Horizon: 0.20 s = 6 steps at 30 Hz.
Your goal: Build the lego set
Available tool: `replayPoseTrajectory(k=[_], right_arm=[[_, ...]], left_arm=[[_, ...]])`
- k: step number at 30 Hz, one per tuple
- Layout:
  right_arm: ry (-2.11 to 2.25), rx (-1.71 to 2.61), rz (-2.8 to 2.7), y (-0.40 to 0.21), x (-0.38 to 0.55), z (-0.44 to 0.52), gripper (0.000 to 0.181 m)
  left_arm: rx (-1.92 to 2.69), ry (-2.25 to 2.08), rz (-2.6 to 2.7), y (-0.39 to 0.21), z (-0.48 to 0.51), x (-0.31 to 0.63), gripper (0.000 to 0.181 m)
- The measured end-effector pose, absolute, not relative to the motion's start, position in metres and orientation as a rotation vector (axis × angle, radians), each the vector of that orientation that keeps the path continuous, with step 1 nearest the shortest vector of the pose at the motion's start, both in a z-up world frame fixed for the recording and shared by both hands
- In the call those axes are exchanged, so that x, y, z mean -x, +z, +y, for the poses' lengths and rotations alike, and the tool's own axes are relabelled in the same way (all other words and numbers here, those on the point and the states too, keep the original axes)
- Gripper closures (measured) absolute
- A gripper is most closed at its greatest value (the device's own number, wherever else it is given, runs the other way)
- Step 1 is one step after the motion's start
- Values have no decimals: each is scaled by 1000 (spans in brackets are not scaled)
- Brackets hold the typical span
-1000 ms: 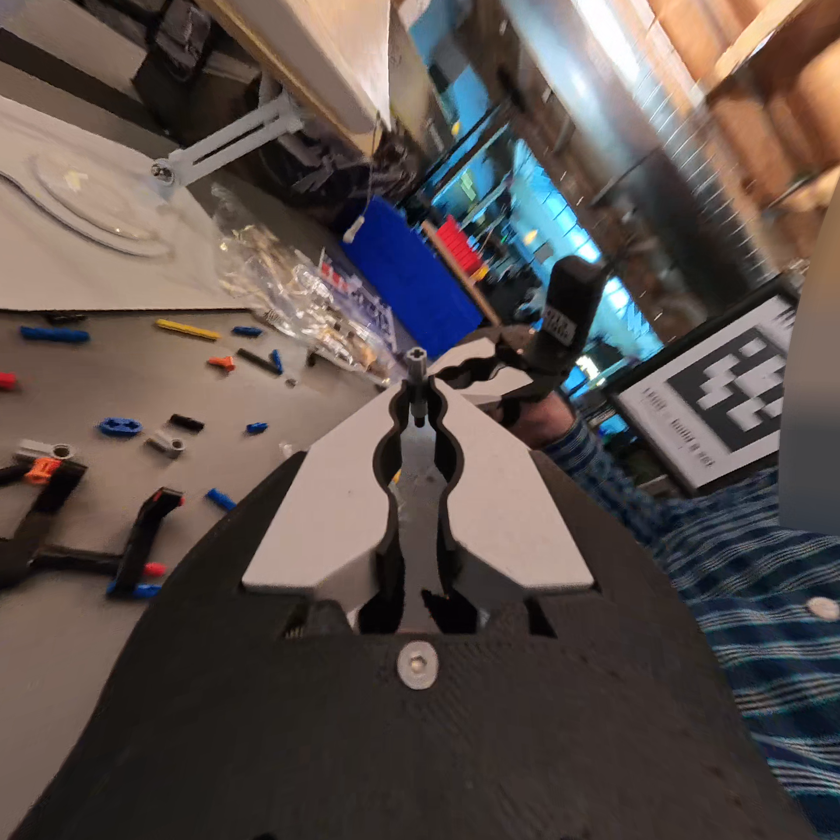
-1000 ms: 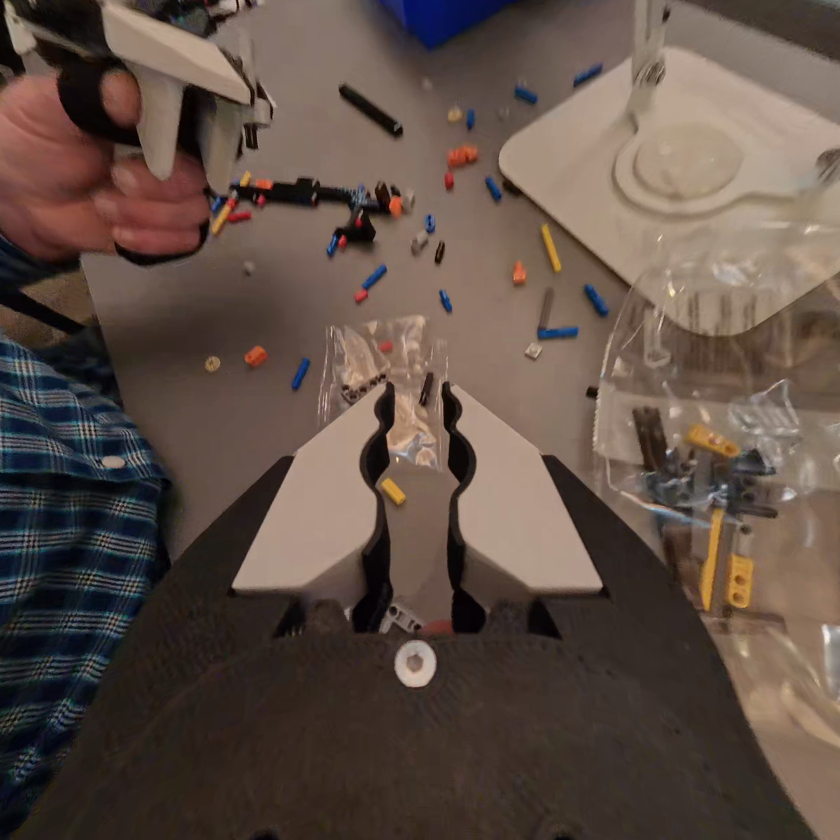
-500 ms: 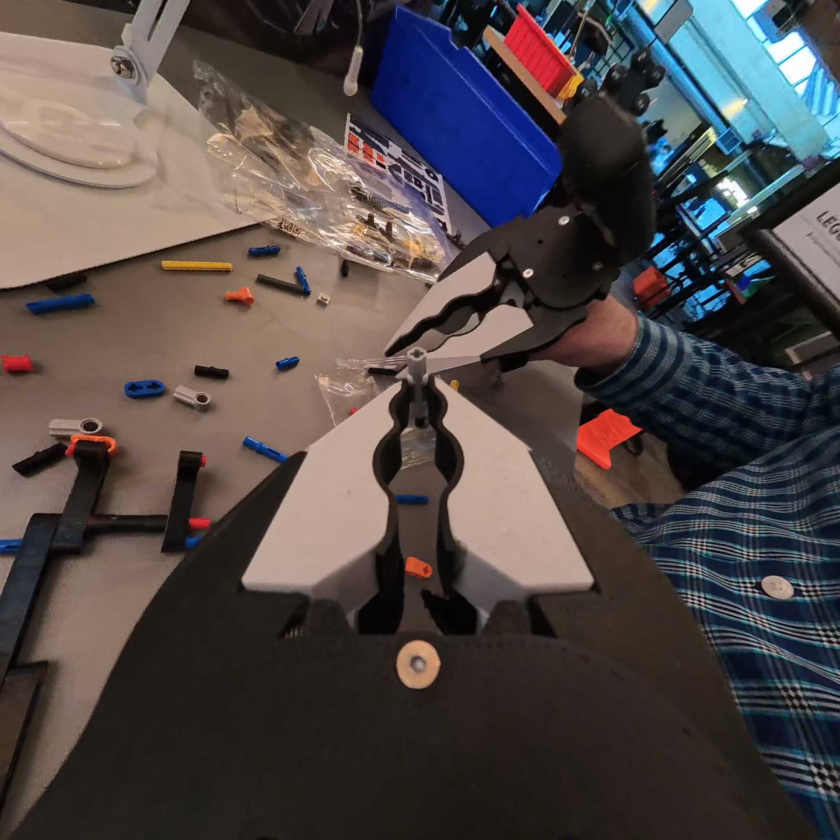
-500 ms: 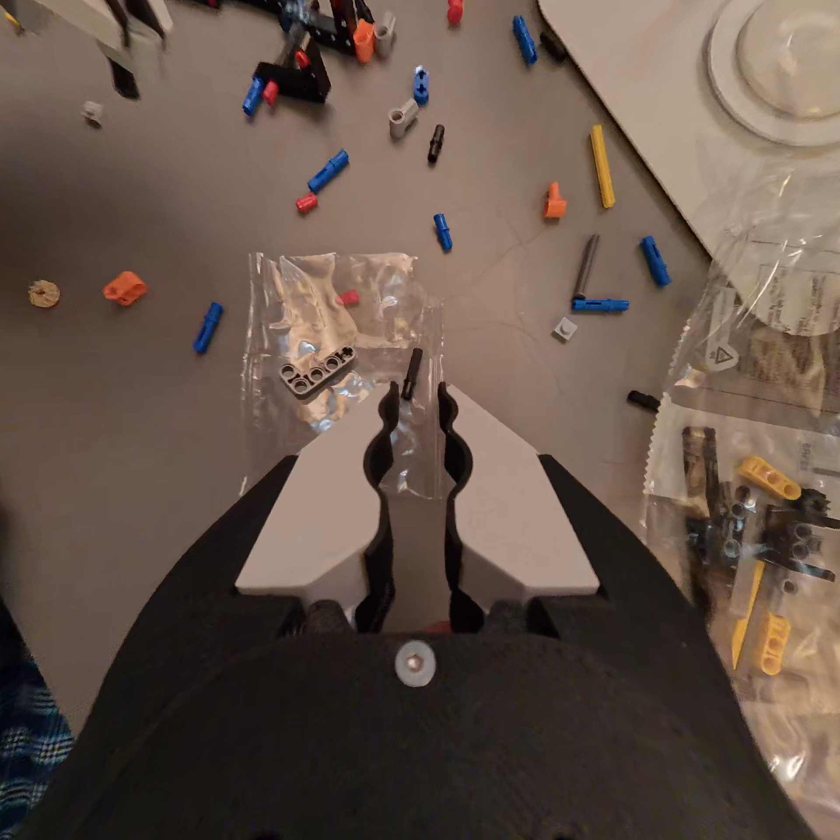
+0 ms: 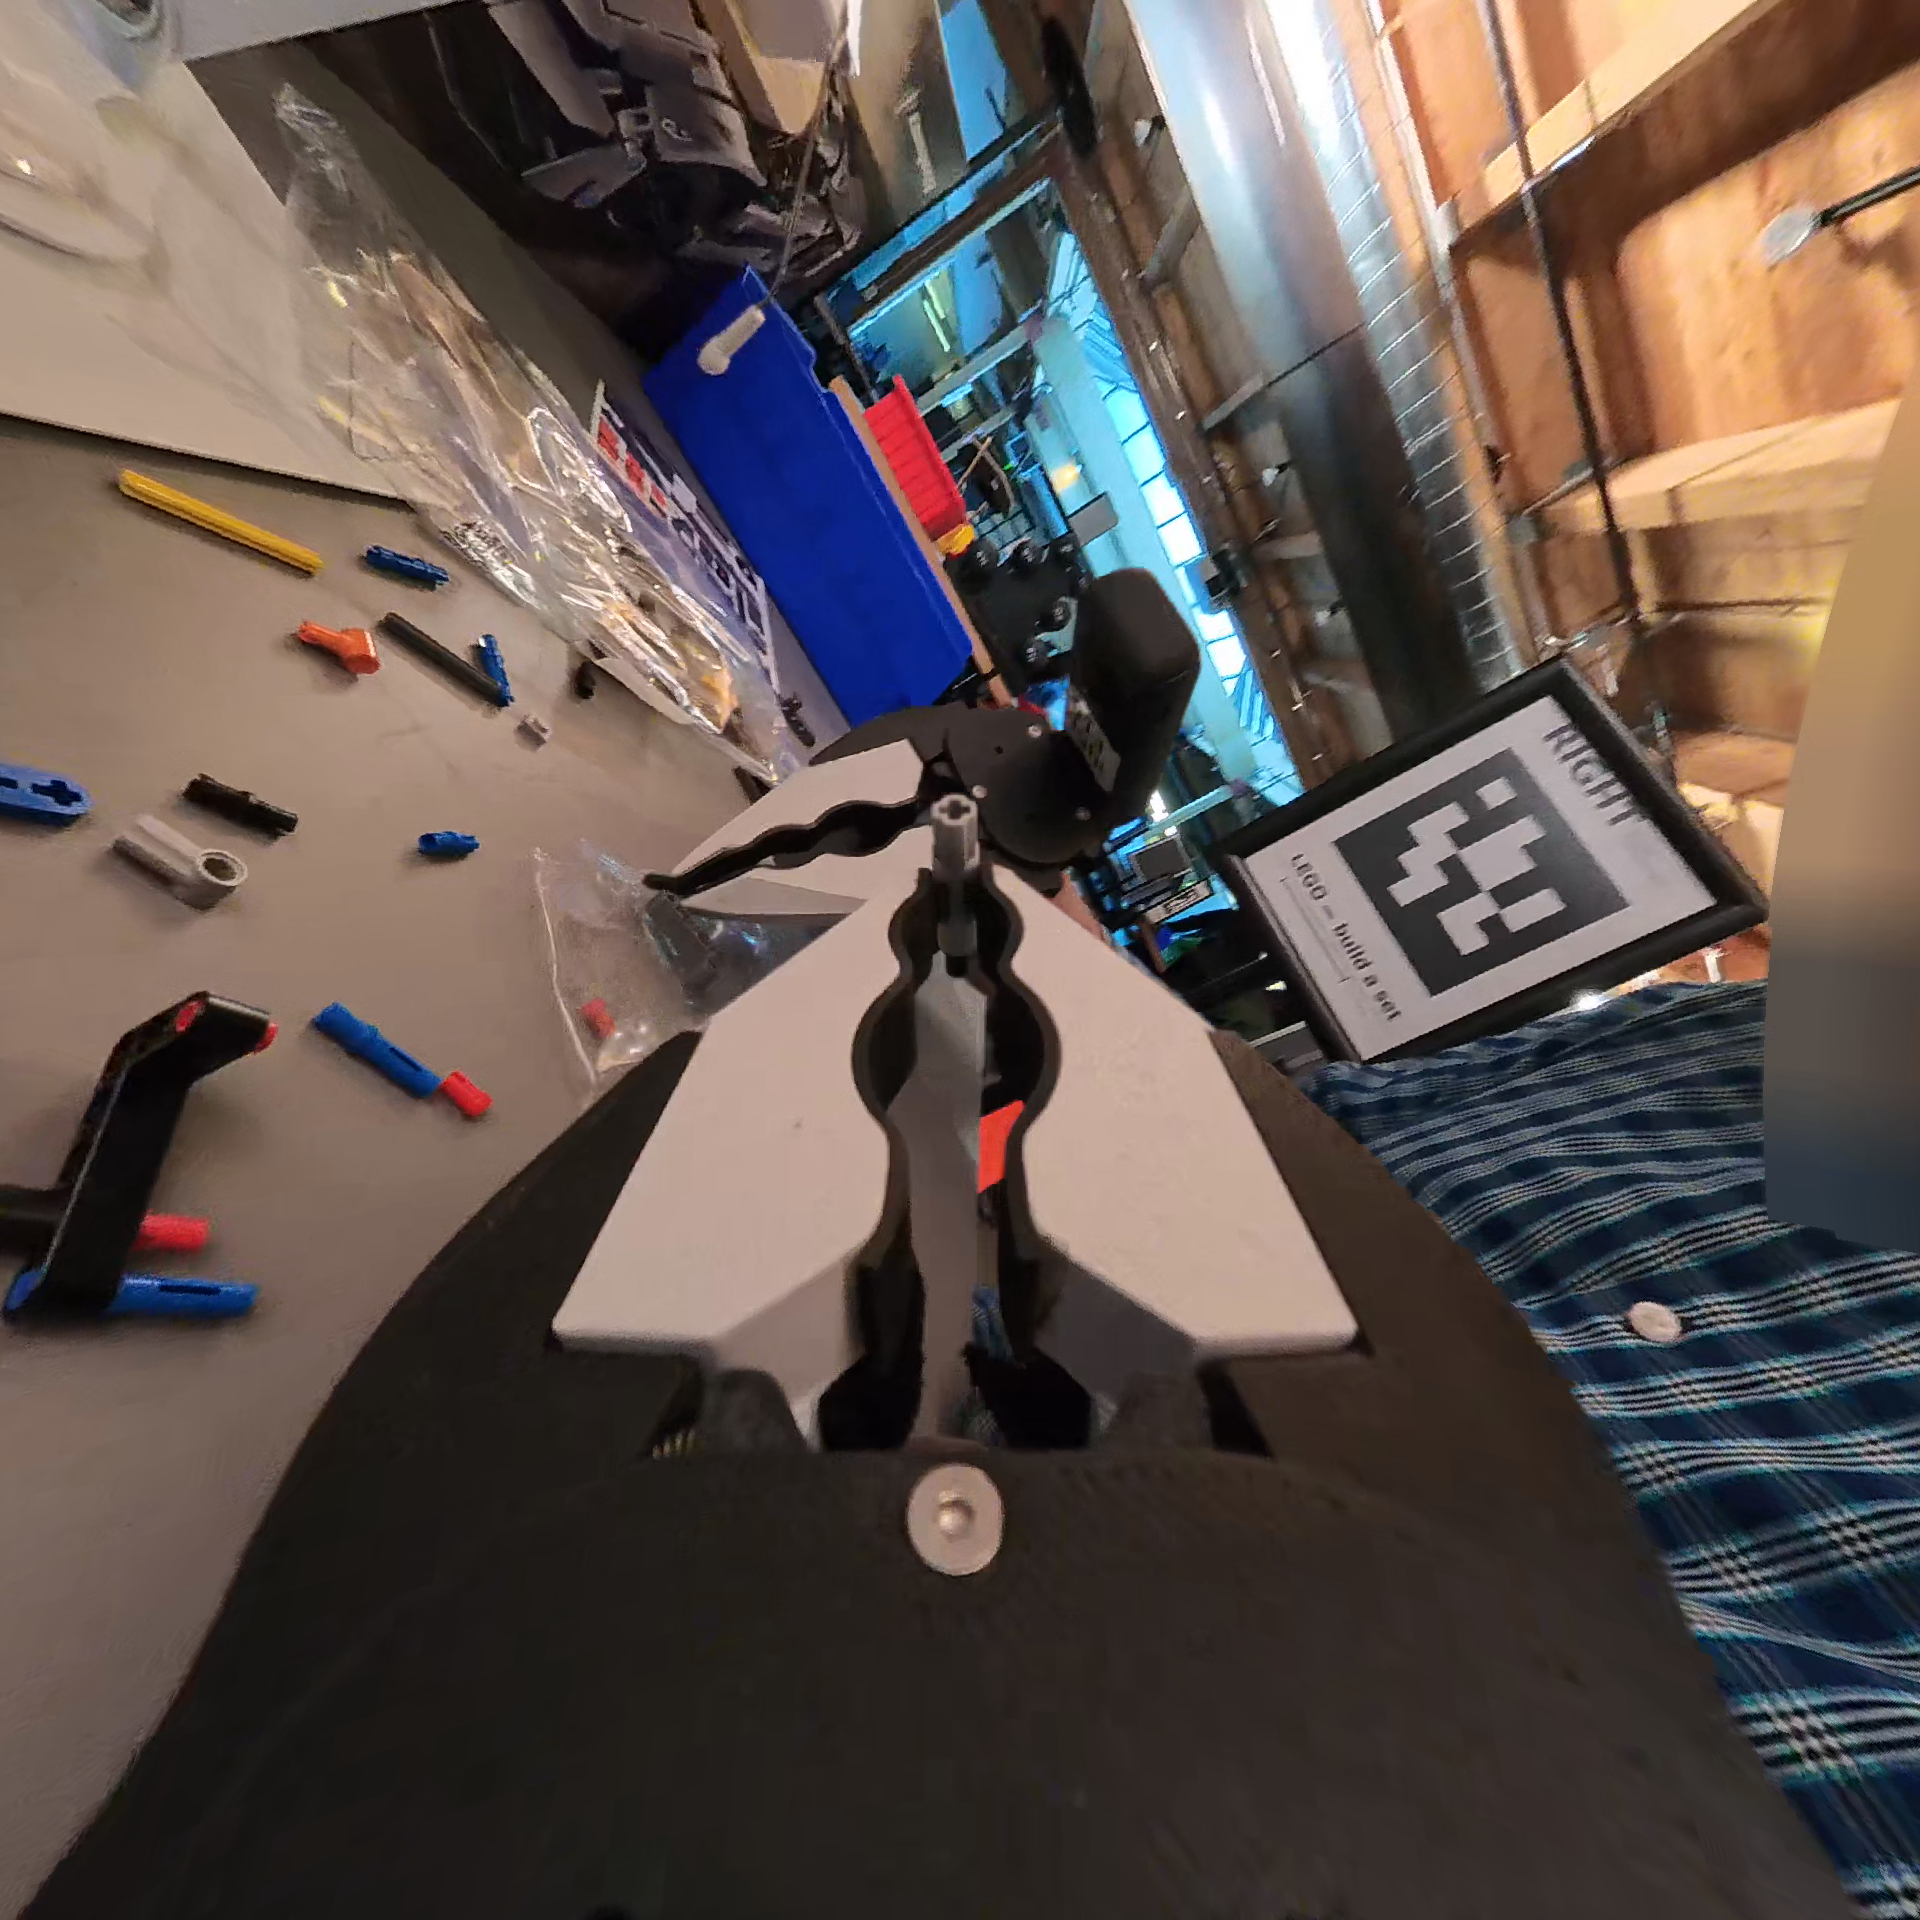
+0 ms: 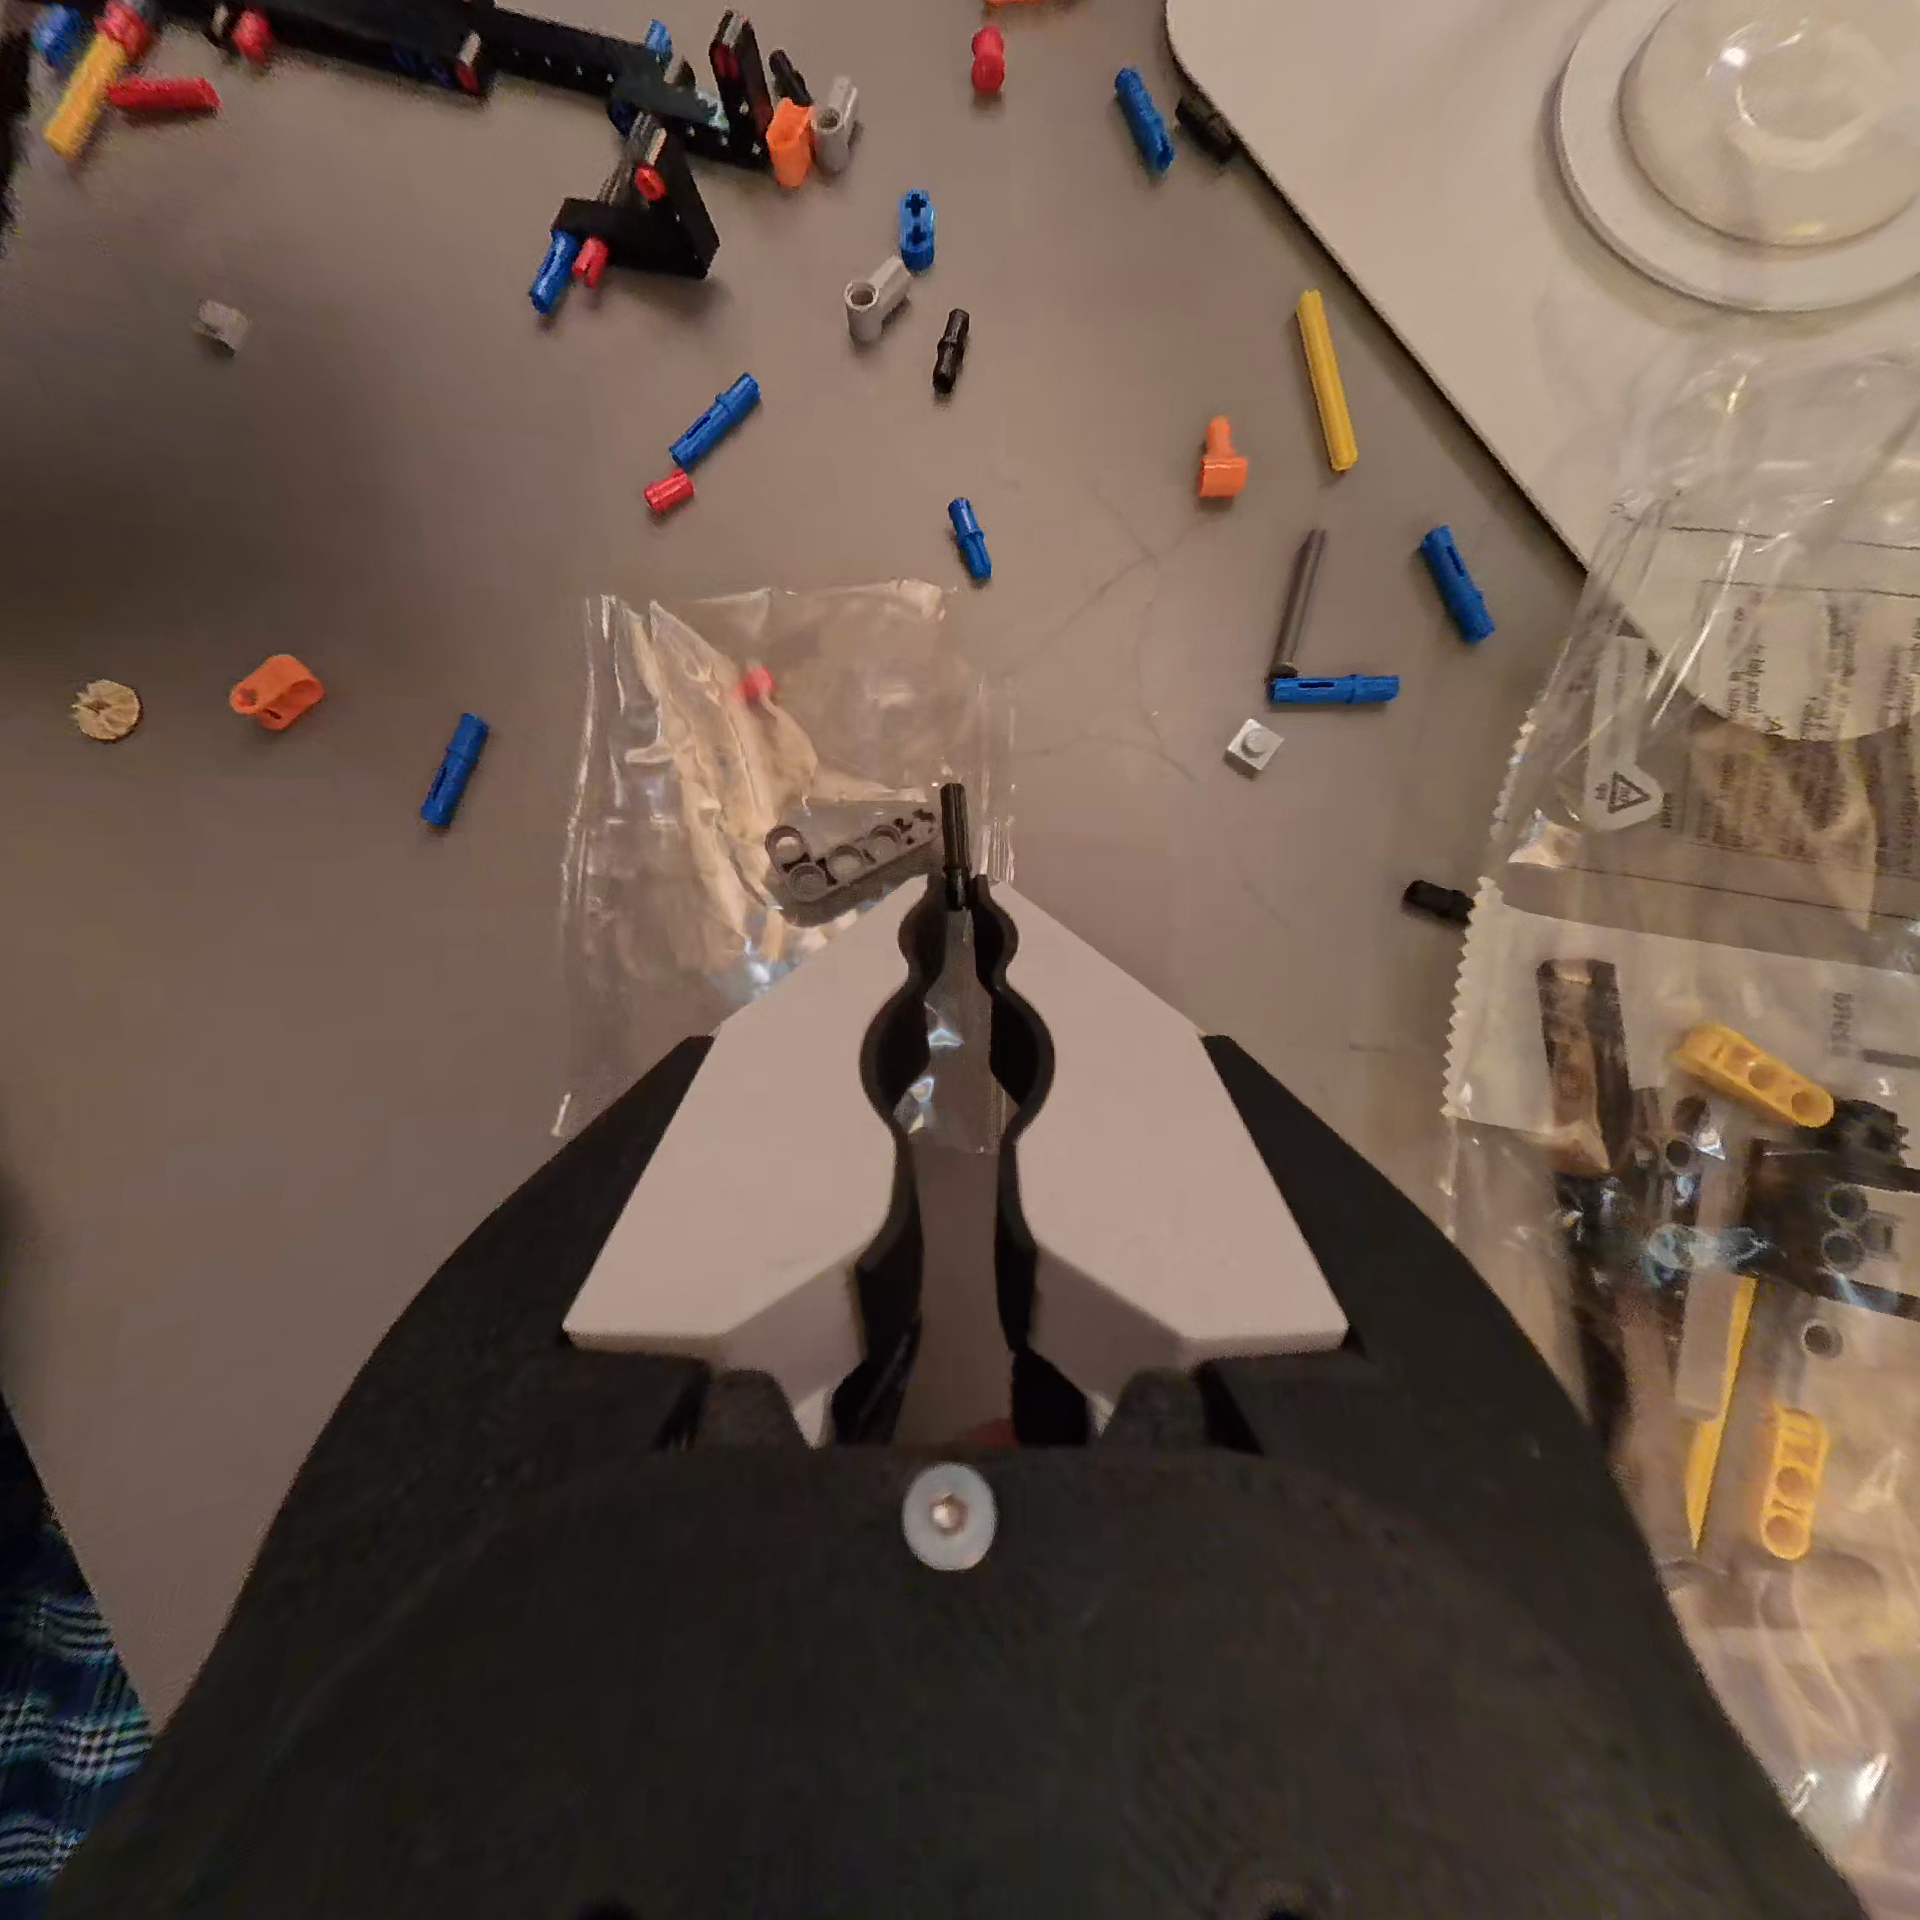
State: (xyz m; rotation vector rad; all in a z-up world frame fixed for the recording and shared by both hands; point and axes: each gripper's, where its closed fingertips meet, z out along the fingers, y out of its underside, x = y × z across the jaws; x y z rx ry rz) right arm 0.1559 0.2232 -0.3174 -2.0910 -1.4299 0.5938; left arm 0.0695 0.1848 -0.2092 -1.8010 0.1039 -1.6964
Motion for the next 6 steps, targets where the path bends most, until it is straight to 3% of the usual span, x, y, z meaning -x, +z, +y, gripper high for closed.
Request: replayPoseTrajectory(k=[1, 6], right_arm=[[604, 2091, -1423, -316, -156, 224, 179], [626, 2087, -1412, -314, -158, 224, 179]], left_arm=[[1791, -1712, 90, -208, 185, -69, 177], [1795, -1722, 88, -210, 185, -69, 177]])
